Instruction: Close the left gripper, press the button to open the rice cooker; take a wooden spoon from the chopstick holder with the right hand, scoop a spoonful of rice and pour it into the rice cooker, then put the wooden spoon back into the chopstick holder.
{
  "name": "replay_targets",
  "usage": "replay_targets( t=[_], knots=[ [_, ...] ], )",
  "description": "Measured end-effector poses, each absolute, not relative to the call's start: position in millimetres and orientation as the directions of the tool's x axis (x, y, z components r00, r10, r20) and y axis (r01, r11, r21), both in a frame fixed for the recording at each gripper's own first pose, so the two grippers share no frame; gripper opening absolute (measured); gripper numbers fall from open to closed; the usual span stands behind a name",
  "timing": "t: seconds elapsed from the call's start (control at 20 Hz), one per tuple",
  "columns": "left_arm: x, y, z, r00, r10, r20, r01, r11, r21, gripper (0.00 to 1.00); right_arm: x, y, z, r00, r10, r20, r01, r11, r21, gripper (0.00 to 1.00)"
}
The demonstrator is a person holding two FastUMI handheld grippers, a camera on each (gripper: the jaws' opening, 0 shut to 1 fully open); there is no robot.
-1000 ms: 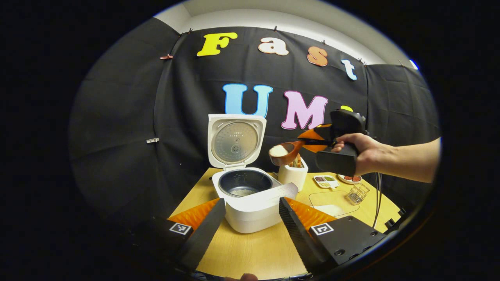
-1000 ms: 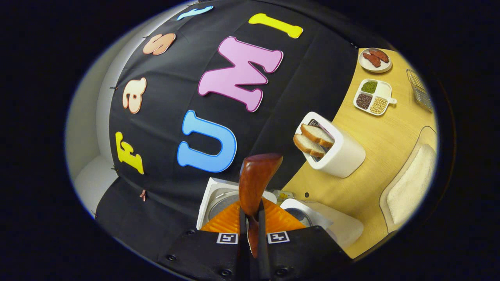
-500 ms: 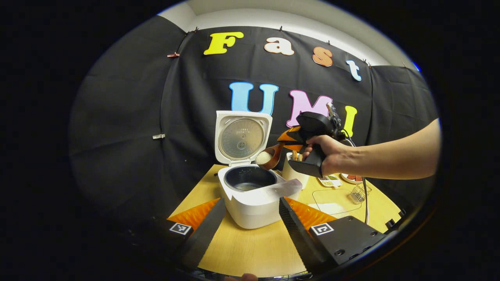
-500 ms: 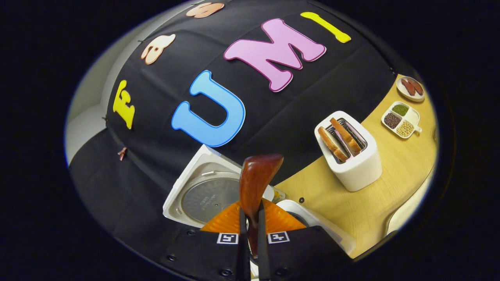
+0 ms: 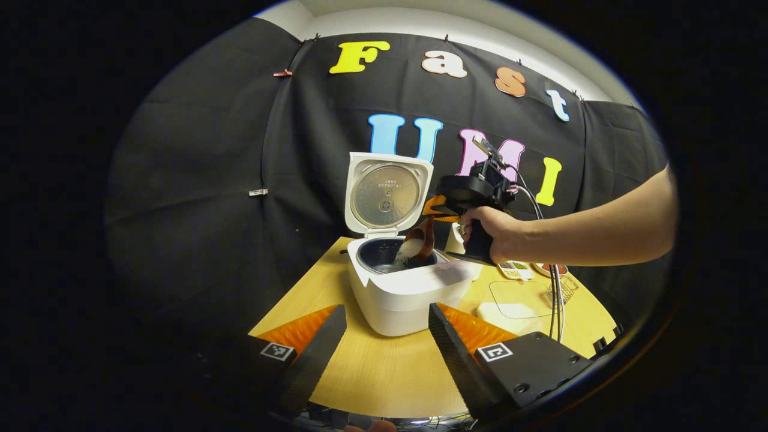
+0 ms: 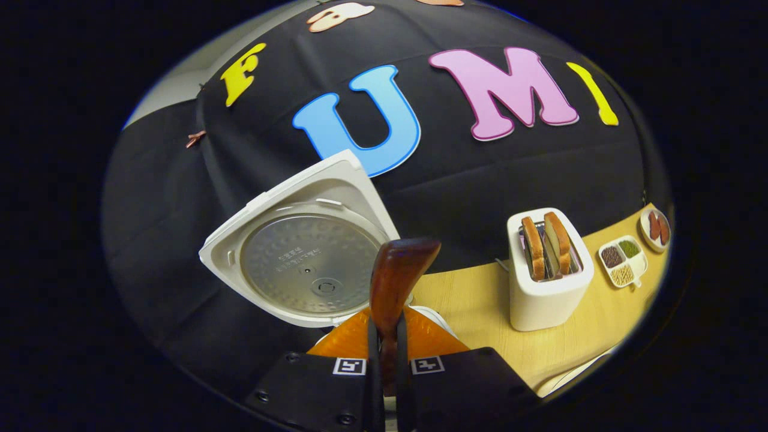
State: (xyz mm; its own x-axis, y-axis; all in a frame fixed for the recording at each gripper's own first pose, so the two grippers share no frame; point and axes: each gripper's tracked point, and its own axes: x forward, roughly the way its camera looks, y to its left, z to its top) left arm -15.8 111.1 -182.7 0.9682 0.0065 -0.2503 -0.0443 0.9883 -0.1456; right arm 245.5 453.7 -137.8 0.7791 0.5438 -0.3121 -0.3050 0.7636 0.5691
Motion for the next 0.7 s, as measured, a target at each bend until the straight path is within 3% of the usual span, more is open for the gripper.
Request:
replay_targets(
  t=[0.35,0.7],
  knots=[
    [-20.7,110.6,-185.6,0.966,0.021,-0.258,-0.059,0.988,-0.141,0.95,241.0,481.4,-109.7,0.766,0.587,-0.263,-0.519,0.805,0.286,0.12],
    [-16.0,109.1,-173.3,0.969,0.024,-0.244,-0.062,0.987,-0.149,0.95,200.2,520.5,-66.2,0.713,0.679,-0.173,-0.7,0.7,-0.141,0.12]
  ],
)
